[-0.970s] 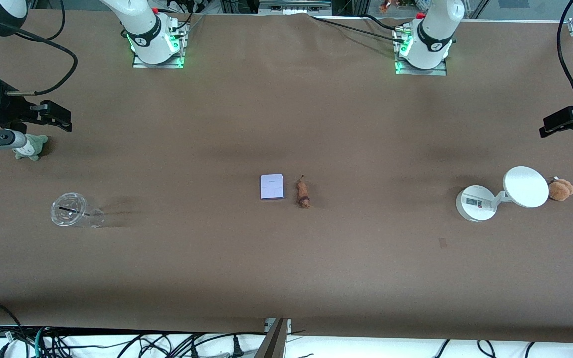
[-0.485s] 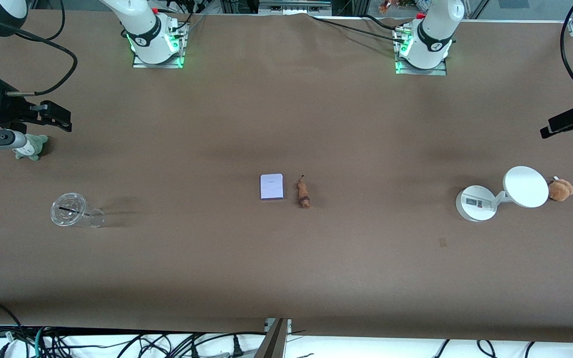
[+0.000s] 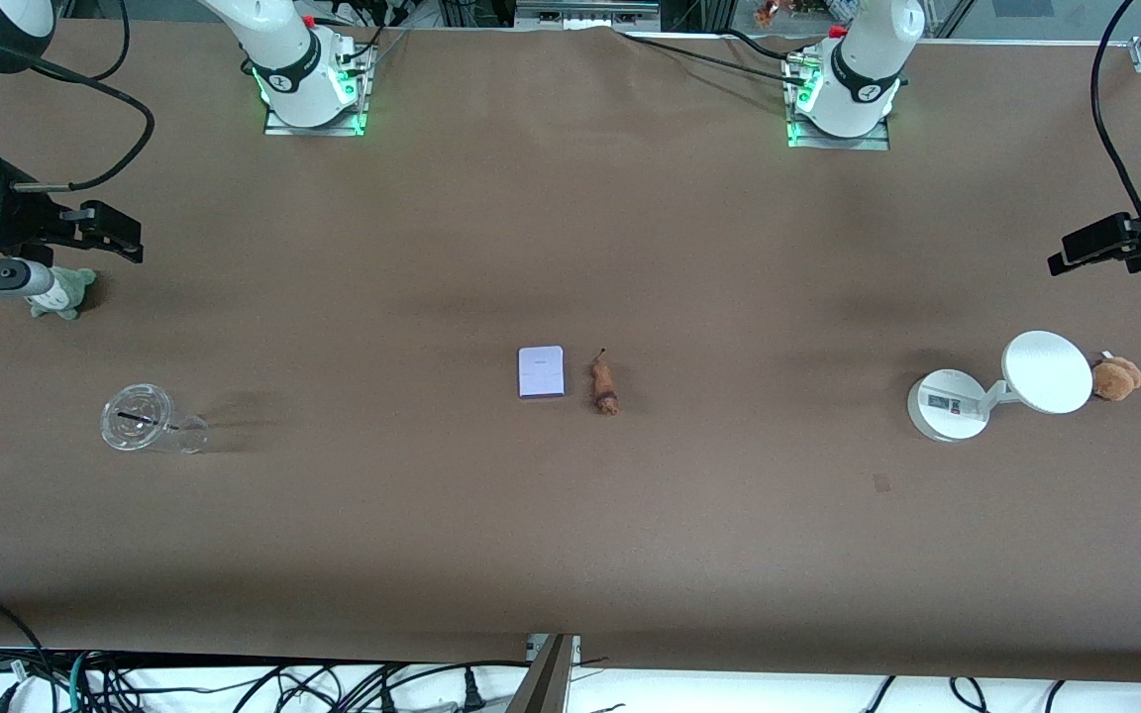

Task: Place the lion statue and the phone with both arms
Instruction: 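Move the left gripper across the table toward the brown lion statue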

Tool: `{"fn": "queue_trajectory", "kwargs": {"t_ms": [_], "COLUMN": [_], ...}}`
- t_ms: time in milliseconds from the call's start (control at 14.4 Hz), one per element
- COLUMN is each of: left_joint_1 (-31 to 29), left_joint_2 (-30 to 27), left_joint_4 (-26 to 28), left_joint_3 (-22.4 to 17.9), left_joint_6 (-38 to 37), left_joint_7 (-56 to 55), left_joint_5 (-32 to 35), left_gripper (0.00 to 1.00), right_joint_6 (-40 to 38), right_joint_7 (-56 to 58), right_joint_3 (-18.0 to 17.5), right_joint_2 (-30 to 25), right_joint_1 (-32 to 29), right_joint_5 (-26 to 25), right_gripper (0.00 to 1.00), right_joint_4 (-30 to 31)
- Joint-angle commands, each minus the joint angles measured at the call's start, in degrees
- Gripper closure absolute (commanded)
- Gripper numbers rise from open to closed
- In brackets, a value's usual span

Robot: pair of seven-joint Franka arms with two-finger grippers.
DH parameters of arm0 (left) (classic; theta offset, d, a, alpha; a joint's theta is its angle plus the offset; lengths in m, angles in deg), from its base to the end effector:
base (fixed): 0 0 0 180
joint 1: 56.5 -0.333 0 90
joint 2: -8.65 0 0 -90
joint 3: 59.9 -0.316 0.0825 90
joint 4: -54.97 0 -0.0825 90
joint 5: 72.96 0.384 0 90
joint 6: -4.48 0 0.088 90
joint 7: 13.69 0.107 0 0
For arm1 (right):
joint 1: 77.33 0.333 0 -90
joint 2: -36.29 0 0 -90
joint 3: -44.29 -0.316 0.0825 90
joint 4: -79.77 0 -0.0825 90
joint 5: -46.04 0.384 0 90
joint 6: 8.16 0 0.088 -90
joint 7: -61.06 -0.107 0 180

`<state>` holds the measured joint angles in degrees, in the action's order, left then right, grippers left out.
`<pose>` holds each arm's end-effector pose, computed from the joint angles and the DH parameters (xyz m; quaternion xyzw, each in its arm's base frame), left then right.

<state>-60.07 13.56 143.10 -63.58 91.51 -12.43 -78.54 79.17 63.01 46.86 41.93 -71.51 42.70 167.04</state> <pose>0.5703 0.0601 0.5877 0.9962 0.0522 -0.0487 0.0497 0.5774 0.0276 0.5875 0.9973 0.0453 -0.0482 0.0319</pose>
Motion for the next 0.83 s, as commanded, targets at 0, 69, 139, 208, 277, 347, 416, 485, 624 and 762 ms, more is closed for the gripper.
{"fn": "queue_trajectory", "kwargs": {"t_ms": [0,69,139,208,277,347,416,485,624,762], "left_joint_1": [0.5,0.4,0.4,0.4,0.3,0.3,0.4,0.6,2.1,5.0], "left_joint_2": [0.8,0.8,0.8,0.8,0.8,0.9,1.3,2.2,5.1,7.6], "left_joint_4": [-2.1,-2.0,-2.0,-2.1,-2.0,-1.3,-0.7,0.5,0.2,0.2], "left_joint_3": [1.6,1.7,1.7,1.7,1.7,1.8,1.7,1.8,3.3,6.7], "left_joint_6": [-1.4,-1.4,-1.4,-1.5,-1.6,-1.5,-1.6,-1.2,0.4,5.4], "left_joint_7": [-0.1,-0.1,0.0,0.0,0.1,0.5,-0.6,-1.8,-5.6,-12.8], "left_joint_5": [2.0,2.0,2.0,2.0,1.5,0.7,-2.3,-4.8,-7.6,-7.7], "left_gripper": [0.0,0.0,0.0,0.0,0.0,0.0,0.0,0.0,0.0,0.0], "right_joint_6": [-0.3,-0.3,-0.4,-0.3,-0.3,-0.3,-0.3,-0.3,-0.4,-0.3], "right_joint_7": [0.3,0.4,0.4,0.5,0.5,0.6,0.6,0.6,0.6,0.6], "right_joint_3": [0.0,0.0,0.0,0.0,0.0,0.0,0.0,0.0,0.0,0.0], "right_joint_2": [0.6,0.7,0.8,0.9,0.9,0.9,1.0,1.4,1.7,1.8], "right_joint_1": [-0.3,-0.3,-0.3,-0.3,-0.3,-0.4,-0.3,-0.3,-0.3,-0.4], "right_joint_5": [0.4,0.4,0.4,0.4,0.4,0.4,0.4,0.4,0.5,0.4], "right_gripper": [0.0,0.0,0.0,0.0,0.0,0.0,0.0,0.0,0.0,0.0], "right_joint_4": [-1.4,-1.4,-1.4,-1.4,-1.4,-1.4,-1.4,-1.4,-1.4,-1.4]}}
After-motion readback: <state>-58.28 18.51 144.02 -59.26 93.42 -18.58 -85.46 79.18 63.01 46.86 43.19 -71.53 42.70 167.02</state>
